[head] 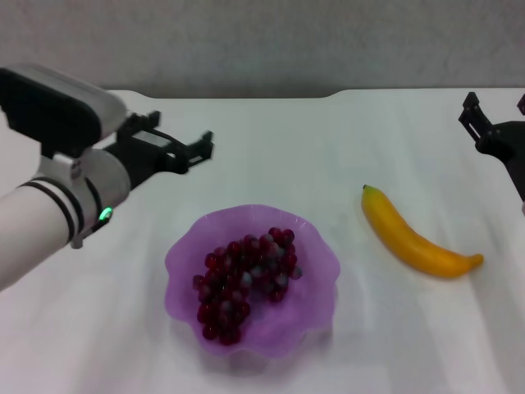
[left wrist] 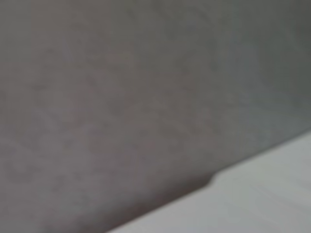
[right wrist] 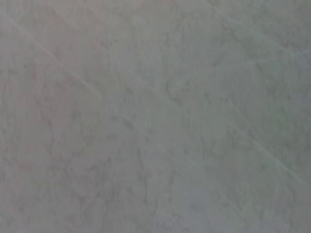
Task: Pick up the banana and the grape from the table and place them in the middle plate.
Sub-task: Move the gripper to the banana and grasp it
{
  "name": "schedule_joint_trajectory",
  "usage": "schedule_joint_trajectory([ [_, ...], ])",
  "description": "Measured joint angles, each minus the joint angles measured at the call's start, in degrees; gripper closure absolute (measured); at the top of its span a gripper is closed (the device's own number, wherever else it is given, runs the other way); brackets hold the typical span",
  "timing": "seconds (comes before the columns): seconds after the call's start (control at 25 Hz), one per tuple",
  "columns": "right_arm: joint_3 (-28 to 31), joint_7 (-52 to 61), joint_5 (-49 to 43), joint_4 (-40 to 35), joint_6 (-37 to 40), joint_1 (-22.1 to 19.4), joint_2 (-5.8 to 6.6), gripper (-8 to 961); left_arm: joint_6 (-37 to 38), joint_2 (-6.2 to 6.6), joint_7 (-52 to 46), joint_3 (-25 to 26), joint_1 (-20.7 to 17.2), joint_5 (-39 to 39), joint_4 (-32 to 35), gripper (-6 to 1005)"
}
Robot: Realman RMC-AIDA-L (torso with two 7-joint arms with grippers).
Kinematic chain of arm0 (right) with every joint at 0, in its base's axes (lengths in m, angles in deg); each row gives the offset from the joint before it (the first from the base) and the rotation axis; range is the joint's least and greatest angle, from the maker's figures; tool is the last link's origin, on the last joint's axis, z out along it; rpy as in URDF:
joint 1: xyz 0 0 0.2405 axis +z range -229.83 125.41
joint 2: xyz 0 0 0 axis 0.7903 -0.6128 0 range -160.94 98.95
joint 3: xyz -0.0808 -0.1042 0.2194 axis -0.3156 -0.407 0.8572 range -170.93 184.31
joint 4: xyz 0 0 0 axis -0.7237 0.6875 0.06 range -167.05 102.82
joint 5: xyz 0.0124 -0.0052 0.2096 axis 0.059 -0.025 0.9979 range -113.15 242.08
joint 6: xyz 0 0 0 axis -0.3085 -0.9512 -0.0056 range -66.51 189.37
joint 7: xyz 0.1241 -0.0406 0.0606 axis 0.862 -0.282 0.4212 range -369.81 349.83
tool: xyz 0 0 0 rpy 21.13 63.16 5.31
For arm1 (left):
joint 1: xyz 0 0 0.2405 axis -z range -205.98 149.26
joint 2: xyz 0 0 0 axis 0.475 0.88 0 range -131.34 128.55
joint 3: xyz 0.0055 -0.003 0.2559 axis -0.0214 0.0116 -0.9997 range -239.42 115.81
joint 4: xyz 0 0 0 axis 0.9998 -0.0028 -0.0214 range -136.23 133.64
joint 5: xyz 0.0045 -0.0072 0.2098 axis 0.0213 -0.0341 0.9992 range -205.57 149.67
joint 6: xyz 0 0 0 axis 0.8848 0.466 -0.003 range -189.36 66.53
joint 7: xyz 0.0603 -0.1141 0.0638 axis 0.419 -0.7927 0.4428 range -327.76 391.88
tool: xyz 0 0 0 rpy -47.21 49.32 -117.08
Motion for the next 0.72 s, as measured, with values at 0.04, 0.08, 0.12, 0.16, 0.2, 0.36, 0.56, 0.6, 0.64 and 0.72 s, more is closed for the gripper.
schedule_joint_trajectory([
  [0.04,0.0,0.0,0.0,-0.1,-0.2,0.0,0.00,71,1.7,0.01,0.0,0.0,0.0,-0.4,-0.9,104],
  [0.08,0.0,0.0,0.0,-0.1,-0.5,0.0,0.00,71,3.2,0.03,0.0,0.2,0.1,-0.6,-2.1,104],
  [0.12,0.0,0.0,0.0,-0.2,-0.8,0.0,0.00,71,4.0,0.07,0.0,0.5,0.4,-0.7,-3.1,104],
  [0.16,0.0,0.0,0.1,-0.2,-1.1,0.1,0.01,71,5.3,0.13,0.1,1.0,1.1,-0.8,-4.7,104],
  [0.2,0.0,0.0,0.1,-0.3,-1.3,0.2,0.02,71,6.1,0.16,0.1,1.4,1.6,-0.8,-5.9,104],
  [0.36,0.1,-0.2,0.1,-0.3,-1.4,0.2,0.07,71,11.7,0.24,0.1,2.0,3.7,-0.7,-11.2,104],
  [0.56,0.1,-0.3,0.1,-0.3,-1.4,0.3,0.09,70,18.7,0.12,-1.3,2.1,5.0,-0.9,-16.1,104],
  [0.6,0.1,-0.4,0.0,-0.3,-1.4,0.3,0.09,70,20.0,0.12,-2.6,2.1,5.5,-0.9,-17.2,104],
  [0.64,0.1,-0.4,0.0,-0.3,-1.4,0.4,0.09,70,20.6,0.13,-4.1,2.1,6.0,-0.9,-18.4,104],
  [0.72,0.1,-0.4,0.0,-0.3,-1.4,0.4,0.10,70,21.5,0.30,-7.1,2.2,7.2,-0.9,-20.5,104],
])
